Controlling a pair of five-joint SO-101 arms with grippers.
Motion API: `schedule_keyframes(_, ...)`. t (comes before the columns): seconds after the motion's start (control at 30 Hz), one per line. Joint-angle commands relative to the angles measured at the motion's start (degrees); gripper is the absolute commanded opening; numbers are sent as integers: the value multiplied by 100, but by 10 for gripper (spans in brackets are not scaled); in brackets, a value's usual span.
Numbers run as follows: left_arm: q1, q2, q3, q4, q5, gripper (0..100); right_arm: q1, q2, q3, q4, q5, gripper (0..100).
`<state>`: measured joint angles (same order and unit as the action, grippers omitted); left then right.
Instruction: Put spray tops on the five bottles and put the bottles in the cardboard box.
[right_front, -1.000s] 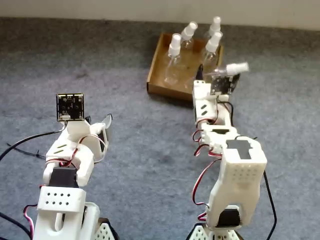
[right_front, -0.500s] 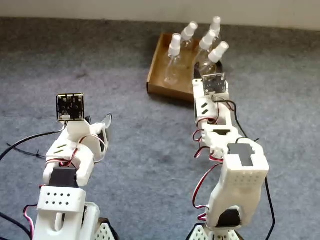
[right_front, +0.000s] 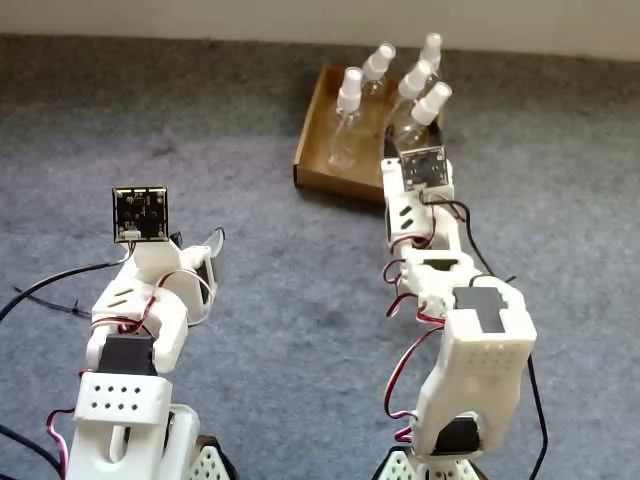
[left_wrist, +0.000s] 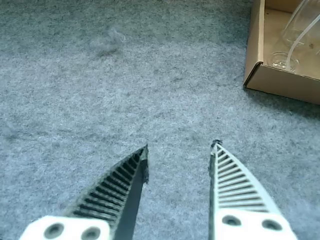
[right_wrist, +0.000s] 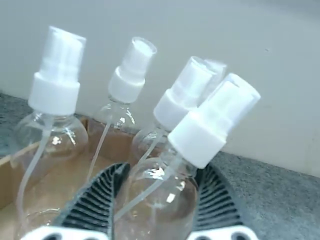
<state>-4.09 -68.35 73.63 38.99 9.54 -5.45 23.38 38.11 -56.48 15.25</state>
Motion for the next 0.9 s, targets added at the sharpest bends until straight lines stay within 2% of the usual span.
schedule_keyframes(0.0, -40, -66, -40, -141, -35, 189, -163, -338, -13, -92, 44, 6)
schedule_keyframes(0.13, -40, -66, -40, -141, -35, 189, -233, -356, -57, 198, 53, 6)
schedule_keyframes(0.3, -40, -66, -40, -141, -35, 189, -251, -743, -435, 1376, 26, 6)
schedule_keyframes(0.47, -40, -66, -40, -141, -35, 189, -259, -1130, -444, 2053, 35, 6)
schedule_keyframes(0.87, -31, -66, -40, -141, -35, 189, -259, -1367, -453, 2132, 26, 8)
